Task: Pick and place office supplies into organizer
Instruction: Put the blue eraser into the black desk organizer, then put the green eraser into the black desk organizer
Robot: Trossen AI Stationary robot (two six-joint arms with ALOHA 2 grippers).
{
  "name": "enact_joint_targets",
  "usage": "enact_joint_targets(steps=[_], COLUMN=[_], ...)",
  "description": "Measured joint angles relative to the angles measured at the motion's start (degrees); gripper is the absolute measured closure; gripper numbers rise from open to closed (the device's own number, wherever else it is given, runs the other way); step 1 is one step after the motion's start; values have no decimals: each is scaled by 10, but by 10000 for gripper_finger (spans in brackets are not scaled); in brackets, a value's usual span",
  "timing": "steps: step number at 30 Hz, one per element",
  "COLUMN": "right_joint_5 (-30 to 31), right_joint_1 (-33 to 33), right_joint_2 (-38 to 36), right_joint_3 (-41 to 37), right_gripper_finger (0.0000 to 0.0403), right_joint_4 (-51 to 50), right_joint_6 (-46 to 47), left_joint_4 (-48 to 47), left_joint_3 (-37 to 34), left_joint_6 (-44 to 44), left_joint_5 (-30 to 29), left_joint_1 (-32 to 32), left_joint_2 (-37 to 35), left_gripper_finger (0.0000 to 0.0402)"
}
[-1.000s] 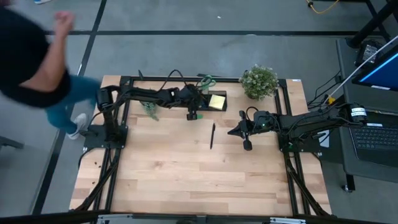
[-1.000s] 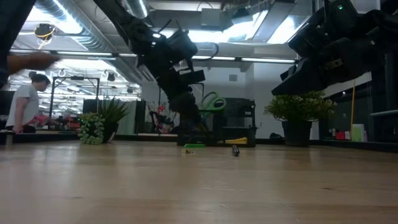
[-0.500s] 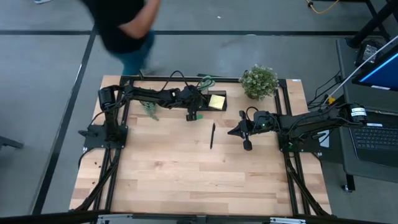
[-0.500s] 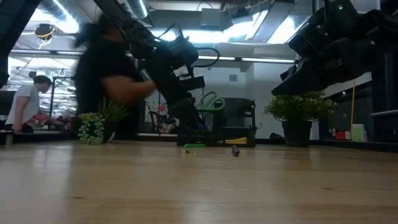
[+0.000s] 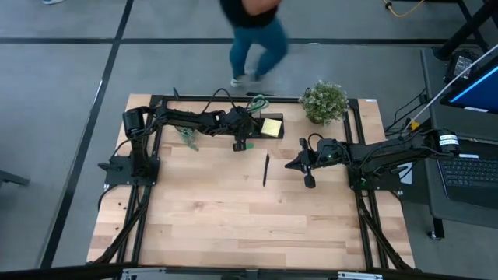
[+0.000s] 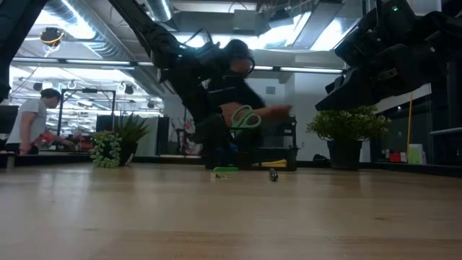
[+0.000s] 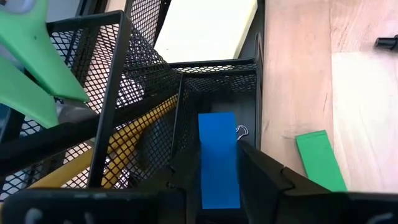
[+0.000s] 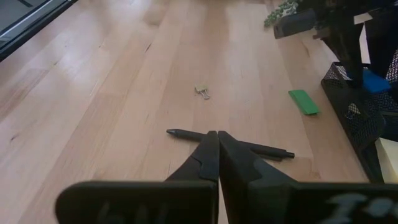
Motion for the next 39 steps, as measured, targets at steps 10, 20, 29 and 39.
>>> enact_joint_targets(steps=[10,20,29,39], right_joint_5=[0,0,0,0], right_joint_1=[0,0,0,0], right_joint_2=[0,0,0,0], right_joint_3=[0,0,0,0], right_gripper_finger=[397,397,397,397], right_joint_4=[0,0,0,0], right_joint_6=[0,0,0,1], left_joint_4=[0,1,-16,-92], left_joint_3=[0,0,0,-1], left_joint_6=[-1,1,1,-64], left_joint_5=[-4,-4,0,2], left_joint_1=[0,-17,-72,-120], left_joint_2=[0,-33,-65,-60], left_gripper_finger=[287,309,331,331])
